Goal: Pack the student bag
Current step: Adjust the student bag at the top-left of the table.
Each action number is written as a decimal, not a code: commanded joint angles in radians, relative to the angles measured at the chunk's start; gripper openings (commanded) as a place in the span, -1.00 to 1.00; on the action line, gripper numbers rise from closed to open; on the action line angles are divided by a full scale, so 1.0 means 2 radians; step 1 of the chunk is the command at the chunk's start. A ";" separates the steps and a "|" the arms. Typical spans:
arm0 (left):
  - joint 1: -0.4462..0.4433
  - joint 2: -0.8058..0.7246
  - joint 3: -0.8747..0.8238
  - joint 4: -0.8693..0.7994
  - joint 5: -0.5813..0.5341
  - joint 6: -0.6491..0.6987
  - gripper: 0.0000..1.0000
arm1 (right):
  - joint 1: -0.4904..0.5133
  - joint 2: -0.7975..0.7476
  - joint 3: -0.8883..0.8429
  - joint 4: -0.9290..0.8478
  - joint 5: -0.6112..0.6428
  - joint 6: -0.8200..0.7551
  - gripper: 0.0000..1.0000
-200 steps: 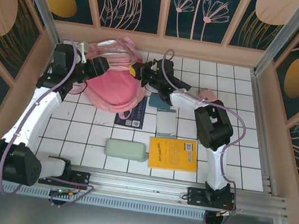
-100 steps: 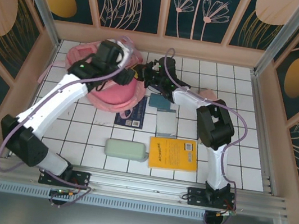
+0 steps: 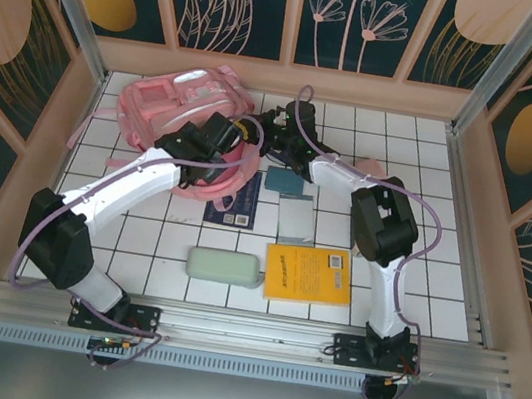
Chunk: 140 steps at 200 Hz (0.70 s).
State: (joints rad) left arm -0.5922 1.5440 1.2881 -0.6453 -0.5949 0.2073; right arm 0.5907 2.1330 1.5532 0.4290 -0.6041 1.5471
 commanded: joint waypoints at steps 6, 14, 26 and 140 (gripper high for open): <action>-0.001 0.008 -0.005 0.031 -0.059 0.016 0.50 | -0.003 -0.009 0.021 0.020 -0.003 0.002 -1.00; -0.002 0.012 -0.001 0.033 -0.066 0.016 0.37 | -0.002 -0.009 0.023 0.018 -0.002 0.001 -1.00; -0.001 0.018 0.009 0.031 -0.069 0.015 0.09 | -0.002 -0.009 0.024 0.018 -0.002 0.002 -1.00; 0.064 0.017 0.115 -0.022 0.015 -0.146 -1.00 | -0.002 -0.054 0.040 -0.086 0.030 -0.141 0.24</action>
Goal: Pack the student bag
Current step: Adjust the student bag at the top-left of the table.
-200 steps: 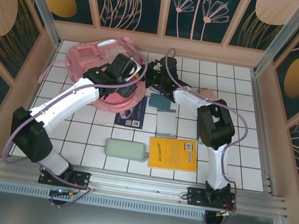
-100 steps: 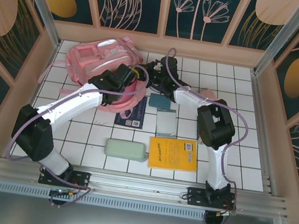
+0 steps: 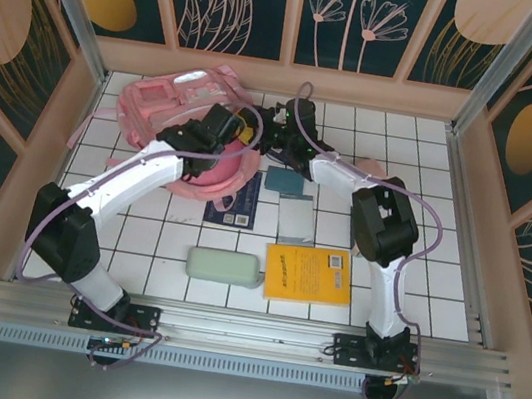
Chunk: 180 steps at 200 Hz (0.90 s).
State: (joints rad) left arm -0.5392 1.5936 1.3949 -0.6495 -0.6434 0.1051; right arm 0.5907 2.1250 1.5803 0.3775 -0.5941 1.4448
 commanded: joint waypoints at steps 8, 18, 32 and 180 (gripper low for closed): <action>0.050 -0.017 0.069 -0.021 0.062 -0.111 -1.00 | -0.003 -0.065 0.022 -0.078 0.041 -0.117 0.30; 0.058 -0.033 0.071 -0.011 0.077 -0.122 -1.00 | -0.005 -0.086 0.012 -0.099 0.062 -0.146 0.39; 0.062 -0.052 0.074 0.003 0.081 -0.129 -1.00 | -0.011 -0.117 -0.003 -0.128 0.092 -0.188 0.41; 0.078 -0.129 0.111 -0.023 0.130 -0.377 -1.00 | 0.003 0.016 0.044 -0.302 0.021 -0.352 0.17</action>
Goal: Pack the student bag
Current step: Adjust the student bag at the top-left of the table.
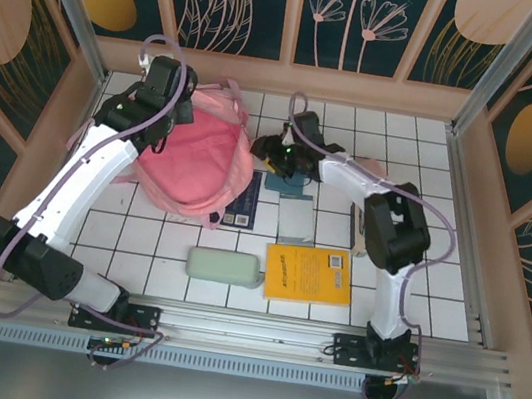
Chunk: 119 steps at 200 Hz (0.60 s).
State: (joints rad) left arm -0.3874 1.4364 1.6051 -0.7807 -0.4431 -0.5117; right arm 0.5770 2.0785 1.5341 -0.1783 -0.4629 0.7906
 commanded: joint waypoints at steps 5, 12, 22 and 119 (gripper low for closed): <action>0.002 -0.060 -0.003 0.050 0.039 -0.075 -1.00 | 0.010 0.054 0.086 -0.026 -0.054 -0.025 0.17; 0.002 -0.072 -0.015 0.063 0.049 -0.083 -1.00 | 0.011 0.077 0.115 -0.034 -0.065 -0.024 0.17; 0.002 -0.089 -0.030 0.077 0.057 -0.091 -1.00 | 0.013 0.105 0.155 -0.036 -0.082 -0.025 0.17; 0.002 -0.112 -0.148 0.193 0.023 -0.022 -1.00 | 0.002 0.051 0.188 -0.114 0.102 -0.103 0.55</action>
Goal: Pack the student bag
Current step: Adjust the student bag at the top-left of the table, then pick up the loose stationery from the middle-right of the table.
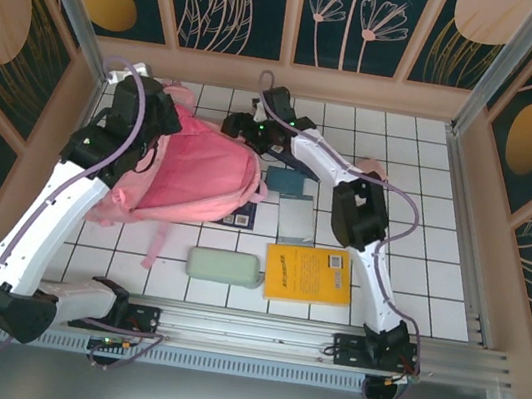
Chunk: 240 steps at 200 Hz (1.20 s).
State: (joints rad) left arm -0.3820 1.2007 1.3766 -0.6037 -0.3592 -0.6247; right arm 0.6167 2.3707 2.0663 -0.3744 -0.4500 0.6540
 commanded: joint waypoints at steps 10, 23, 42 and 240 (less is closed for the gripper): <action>-0.001 0.006 -0.050 0.123 -0.021 0.037 -1.00 | -0.023 -0.132 -0.115 -0.021 0.128 -0.044 0.59; -0.001 0.008 -0.060 0.138 -0.009 0.046 -1.00 | -0.028 -0.175 -0.155 -0.039 0.181 -0.060 0.61; -0.001 0.011 -0.074 0.155 0.012 0.055 -1.00 | -0.032 -0.229 -0.214 -0.063 0.245 -0.077 0.62; -0.025 0.041 -0.091 0.191 0.240 0.156 -1.00 | -0.151 -0.359 -0.515 -0.094 0.306 -0.101 0.17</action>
State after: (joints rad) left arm -0.4202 1.3228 1.1816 -0.3176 0.0719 -0.3626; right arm 0.3233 1.6066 0.9977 -0.5713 0.1776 0.4900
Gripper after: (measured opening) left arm 0.062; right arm 0.605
